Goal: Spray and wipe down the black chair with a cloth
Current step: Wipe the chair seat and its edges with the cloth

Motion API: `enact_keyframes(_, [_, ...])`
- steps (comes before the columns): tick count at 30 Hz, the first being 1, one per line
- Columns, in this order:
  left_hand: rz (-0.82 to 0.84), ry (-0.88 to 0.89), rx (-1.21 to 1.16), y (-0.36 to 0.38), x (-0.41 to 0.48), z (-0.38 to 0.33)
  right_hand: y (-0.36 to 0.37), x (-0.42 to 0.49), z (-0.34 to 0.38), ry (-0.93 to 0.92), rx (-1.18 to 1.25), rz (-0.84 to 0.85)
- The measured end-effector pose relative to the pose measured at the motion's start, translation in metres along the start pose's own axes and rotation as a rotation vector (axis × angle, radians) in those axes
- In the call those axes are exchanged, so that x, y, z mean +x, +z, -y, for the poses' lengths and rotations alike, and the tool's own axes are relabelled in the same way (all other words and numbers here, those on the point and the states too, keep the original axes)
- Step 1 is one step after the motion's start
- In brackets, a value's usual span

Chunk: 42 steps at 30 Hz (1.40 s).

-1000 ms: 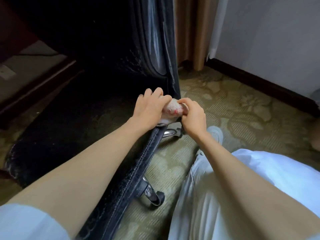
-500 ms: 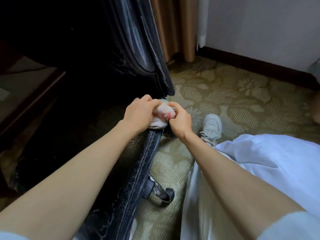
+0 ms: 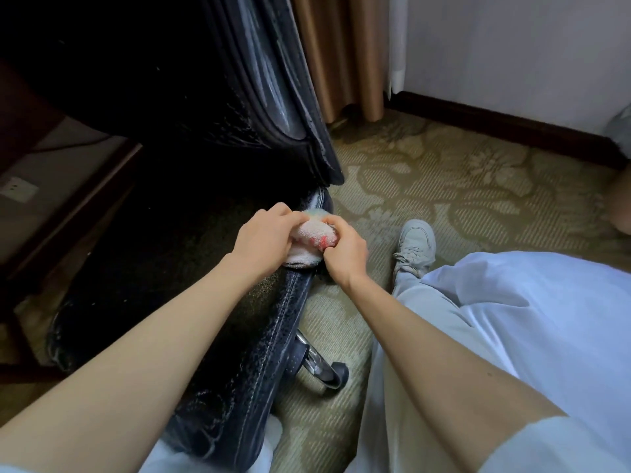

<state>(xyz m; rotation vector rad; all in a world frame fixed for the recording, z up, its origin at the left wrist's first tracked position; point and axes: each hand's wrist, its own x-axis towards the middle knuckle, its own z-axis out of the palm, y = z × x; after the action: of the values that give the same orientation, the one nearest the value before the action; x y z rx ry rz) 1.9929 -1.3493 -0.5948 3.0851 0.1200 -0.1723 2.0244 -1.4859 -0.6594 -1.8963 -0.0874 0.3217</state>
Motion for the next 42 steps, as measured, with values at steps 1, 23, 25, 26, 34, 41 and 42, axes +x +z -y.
enact_keyframes(1, [0.004,0.000,0.005,0.000,-0.007,0.000,0.001,-0.007,0.000,0.010,0.007,0.000])
enact_keyframes(23, [-0.172,0.127,0.122,0.010,-0.110,0.000,0.020,-0.102,-0.009,0.067,0.165,-0.055])
enact_keyframes(25, [-0.201,0.129,0.122,0.010,-0.082,-0.004,0.015,-0.077,-0.006,0.097,0.183,-0.118])
enact_keyframes(26, [-0.211,0.125,0.118,0.008,-0.065,-0.006,0.013,-0.061,-0.004,0.118,0.198,-0.156])
enact_keyframes(34, [-0.187,-0.039,0.106,-0.003,0.065,-0.034,-0.012,0.062,0.009,0.168,0.162,-0.202])
enact_keyframes(41, [-0.158,0.000,0.015,0.009,0.063,-0.016,0.002,0.058,-0.001,0.176,0.165,-0.175])
enact_keyframes(42, [-0.159,0.008,0.015,0.008,0.060,-0.016,0.002,0.053,0.000,0.172,0.165,-0.175])
